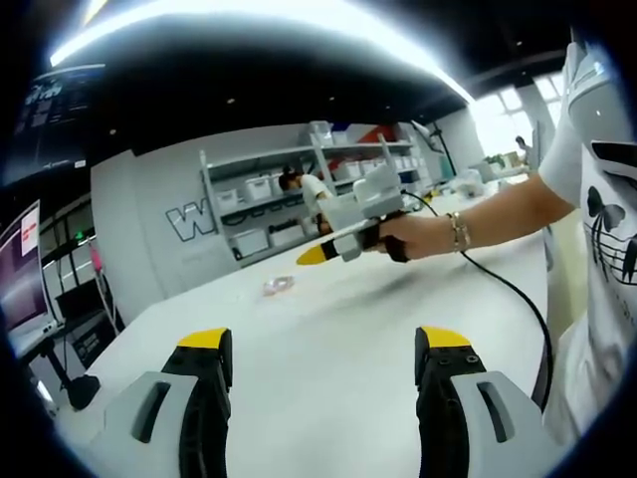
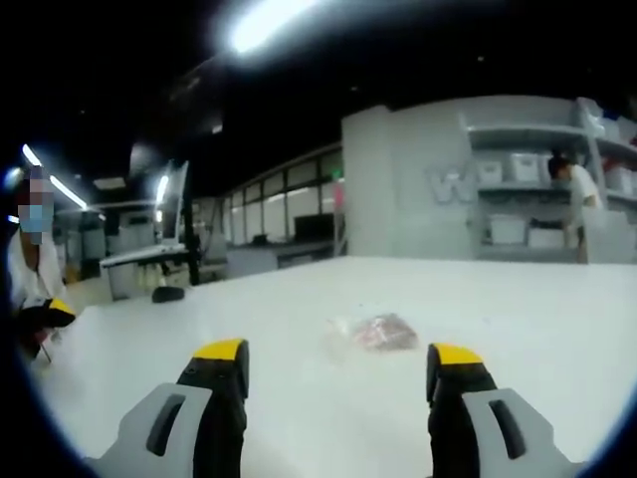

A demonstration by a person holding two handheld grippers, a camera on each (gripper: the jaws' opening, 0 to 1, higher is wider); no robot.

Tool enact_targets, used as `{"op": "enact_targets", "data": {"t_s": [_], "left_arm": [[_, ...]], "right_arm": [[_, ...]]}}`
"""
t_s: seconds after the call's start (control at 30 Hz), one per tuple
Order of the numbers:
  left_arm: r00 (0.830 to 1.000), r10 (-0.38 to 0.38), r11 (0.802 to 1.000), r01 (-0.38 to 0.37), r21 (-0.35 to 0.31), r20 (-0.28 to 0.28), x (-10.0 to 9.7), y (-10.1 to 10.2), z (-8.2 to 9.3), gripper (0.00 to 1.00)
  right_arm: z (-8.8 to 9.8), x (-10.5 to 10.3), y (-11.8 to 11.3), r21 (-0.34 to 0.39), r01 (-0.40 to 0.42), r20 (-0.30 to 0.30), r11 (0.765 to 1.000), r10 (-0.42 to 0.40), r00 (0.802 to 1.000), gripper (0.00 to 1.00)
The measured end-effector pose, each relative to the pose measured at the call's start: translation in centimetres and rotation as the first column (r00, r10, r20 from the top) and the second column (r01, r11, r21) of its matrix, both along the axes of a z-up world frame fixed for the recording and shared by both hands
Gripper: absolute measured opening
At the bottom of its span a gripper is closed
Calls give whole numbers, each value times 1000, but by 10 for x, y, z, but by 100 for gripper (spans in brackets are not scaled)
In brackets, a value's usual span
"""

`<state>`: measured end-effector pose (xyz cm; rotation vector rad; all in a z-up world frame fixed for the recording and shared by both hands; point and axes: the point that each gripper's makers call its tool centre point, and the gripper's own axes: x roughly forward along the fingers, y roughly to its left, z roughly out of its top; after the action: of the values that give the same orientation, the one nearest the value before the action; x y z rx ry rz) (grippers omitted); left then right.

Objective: Open the resealable bag by pulling the two sides of the seal apart until the entire bag opening is separated and visibly accessible.

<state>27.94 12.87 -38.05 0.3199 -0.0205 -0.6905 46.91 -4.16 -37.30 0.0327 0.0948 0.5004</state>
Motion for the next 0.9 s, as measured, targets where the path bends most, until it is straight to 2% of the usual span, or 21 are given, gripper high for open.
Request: {"op": "enact_targets", "data": {"t_s": [0.7, 0.9], "left_arm": [[1000, -12, 1000, 12, 10, 6, -2, -8, 2, 74], [1000, -20, 1000, 19, 17, 9, -3, -10, 4, 74]], "right_arm": [[10, -16, -14, 35, 1, 25, 999, -2, 1000, 72], [7, -17, -21, 46, 13, 18, 999, -14, 1000, 72]]}}
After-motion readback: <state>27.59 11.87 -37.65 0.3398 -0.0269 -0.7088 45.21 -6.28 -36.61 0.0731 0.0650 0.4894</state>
